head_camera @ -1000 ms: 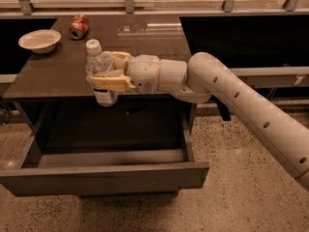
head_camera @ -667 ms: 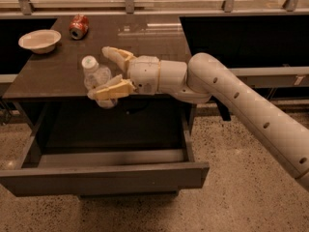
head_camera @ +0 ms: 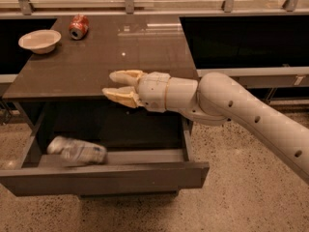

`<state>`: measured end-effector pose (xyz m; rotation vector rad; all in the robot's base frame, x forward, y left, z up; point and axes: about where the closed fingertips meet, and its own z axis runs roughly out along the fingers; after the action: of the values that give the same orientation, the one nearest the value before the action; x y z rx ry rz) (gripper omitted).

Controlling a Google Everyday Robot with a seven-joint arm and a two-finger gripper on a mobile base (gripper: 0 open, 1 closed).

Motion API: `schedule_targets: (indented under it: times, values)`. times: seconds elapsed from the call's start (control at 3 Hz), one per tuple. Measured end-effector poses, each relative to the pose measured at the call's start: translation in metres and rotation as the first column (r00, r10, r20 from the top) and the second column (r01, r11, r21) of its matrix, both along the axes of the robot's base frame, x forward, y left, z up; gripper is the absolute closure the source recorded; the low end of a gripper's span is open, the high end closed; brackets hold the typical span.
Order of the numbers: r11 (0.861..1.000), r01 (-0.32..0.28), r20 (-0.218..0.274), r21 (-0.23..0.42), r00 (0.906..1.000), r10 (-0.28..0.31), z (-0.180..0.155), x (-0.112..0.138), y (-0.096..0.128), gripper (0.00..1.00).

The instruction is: Place blue plastic bottle into top drawer

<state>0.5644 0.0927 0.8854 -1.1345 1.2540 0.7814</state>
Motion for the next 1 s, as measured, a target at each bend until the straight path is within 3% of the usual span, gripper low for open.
schedule_targets:
  times: [0.33,0.67,1.0]
  values:
    - [0.995,0.086,0.009,-0.052,0.9963,-0.086,-0.0138,-0.0023,-0.0131,0.83]
    - [0.989,0.126,0.007,-0.073,0.9921,-0.126,-0.0214,-0.0019,-0.0202,0.79]
    - [0.990,0.119,0.008,-0.072,0.9929,-0.119,-0.0204,-0.0029,-0.0170,0.48]
